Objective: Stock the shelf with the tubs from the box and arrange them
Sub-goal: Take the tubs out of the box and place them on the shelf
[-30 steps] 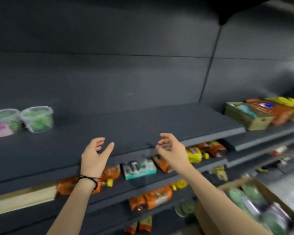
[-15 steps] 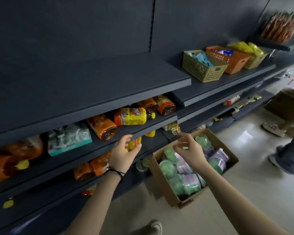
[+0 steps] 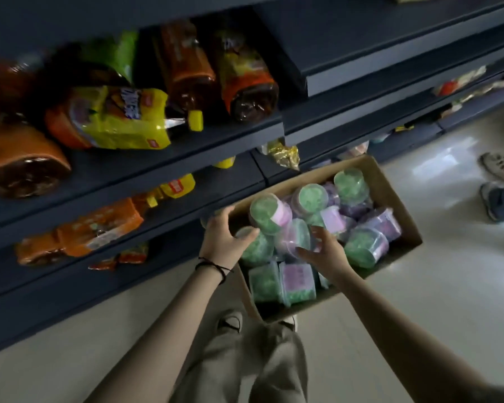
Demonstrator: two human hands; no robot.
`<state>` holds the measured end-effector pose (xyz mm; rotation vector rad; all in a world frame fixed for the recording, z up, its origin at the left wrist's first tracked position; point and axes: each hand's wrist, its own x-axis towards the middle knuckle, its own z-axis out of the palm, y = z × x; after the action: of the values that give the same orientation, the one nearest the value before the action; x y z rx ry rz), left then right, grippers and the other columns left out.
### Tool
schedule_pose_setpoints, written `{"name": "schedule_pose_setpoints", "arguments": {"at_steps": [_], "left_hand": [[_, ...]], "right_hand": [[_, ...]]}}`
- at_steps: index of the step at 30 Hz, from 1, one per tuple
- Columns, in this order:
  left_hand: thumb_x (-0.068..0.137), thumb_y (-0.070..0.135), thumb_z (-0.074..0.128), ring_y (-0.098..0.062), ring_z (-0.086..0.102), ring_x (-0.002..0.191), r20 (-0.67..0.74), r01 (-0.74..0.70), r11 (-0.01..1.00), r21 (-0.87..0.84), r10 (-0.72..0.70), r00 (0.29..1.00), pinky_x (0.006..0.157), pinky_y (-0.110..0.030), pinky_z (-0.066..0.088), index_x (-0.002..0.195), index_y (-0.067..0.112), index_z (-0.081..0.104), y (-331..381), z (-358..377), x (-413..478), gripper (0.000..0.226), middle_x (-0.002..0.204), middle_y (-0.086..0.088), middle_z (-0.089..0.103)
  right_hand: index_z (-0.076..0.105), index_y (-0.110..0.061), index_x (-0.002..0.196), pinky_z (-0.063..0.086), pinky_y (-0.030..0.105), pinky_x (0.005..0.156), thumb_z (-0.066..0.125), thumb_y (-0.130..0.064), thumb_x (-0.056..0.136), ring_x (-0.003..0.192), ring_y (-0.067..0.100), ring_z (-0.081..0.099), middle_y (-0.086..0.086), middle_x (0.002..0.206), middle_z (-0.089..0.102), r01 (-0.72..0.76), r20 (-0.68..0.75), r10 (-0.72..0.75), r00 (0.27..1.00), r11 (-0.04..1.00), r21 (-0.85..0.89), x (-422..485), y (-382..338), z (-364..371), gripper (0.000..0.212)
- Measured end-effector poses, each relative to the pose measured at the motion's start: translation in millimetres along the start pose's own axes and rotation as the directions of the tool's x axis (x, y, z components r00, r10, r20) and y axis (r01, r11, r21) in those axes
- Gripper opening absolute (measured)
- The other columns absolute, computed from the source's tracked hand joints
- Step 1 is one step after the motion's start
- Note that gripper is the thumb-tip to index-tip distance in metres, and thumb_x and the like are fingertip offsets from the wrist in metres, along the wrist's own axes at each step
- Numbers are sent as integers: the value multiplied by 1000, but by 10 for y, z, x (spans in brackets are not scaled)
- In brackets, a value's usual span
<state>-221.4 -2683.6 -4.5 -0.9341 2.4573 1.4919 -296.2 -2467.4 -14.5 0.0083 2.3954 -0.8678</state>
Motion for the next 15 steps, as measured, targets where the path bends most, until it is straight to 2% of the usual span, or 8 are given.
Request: {"name": "schedule_pose_setpoints", "arguments": {"at_steps": [2,4,6,8,10,12,14,15], "left_hand": [[74,43,76,-26,39,129,7,5,999,42,-5,1000,105,-41,36,138,15,42,-55,274,232,78,136,-10,46],[65,56,73,-26,35,130,23,26,998,53,-28,999,108,-41,33,139,16,41,-71,547,472,90,137,-10,43],[56,65,71,-24,35,130,1,56,998,29,-56,998,109,-30,28,139,21,39,-98,826,727,99,139,-8,42],[60,59,77,-23,36,132,2,145,987,-62,-146,989,99,-22,26,144,28,32,-147,1098,976,100,144,-6,37],[66,54,78,-23,35,133,1,226,966,-127,-228,974,98,-26,30,146,34,25,-211,1341,1186,99,147,-7,31],[62,58,78,-24,35,132,-34,252,964,-88,-256,966,105,-34,32,146,36,25,-281,1522,1306,102,146,-7,33],[58,63,75,-26,42,126,-84,264,964,-27,-266,960,105,-40,37,144,41,28,-314,1603,1371,100,141,-7,37],[60,61,76,-26,46,121,-99,275,961,-16,-275,956,103,-38,39,142,44,29,-325,1611,1391,95,137,-6,37]], "right_hand": [[45,-16,135,37,26,79,80,-33,74,109,23,54,3,124,55,-20,56,22,998,999,-40,358,240,57,73],[46,-14,135,36,26,81,80,-35,71,114,26,52,6,124,54,-17,84,24,996,997,-79,715,466,101,75],[43,-13,137,36,26,87,82,-38,69,122,27,48,8,130,50,-34,102,44,994,995,-89,1051,656,166,82],[35,-15,144,34,28,97,83,-41,68,130,26,40,9,141,40,-64,141,72,987,996,-66,1300,788,255,94],[25,-21,148,34,34,103,84,-43,65,134,27,34,9,148,30,-75,218,82,973,996,-40,1465,879,369,104],[16,-31,148,35,40,104,85,-44,63,134,31,32,8,150,21,-94,285,96,954,995,-23,1512,925,486,110],[15,-36,145,39,47,105,85,-44,60,130,32,37,8,147,24,-95,261,100,960,995,-30,1534,956,562,110],[18,-37,143,40,49,104,84,-43,60,128,32,40,7,145,28,-89,229,94,969,996,-30,1550,975,573,106]]}}
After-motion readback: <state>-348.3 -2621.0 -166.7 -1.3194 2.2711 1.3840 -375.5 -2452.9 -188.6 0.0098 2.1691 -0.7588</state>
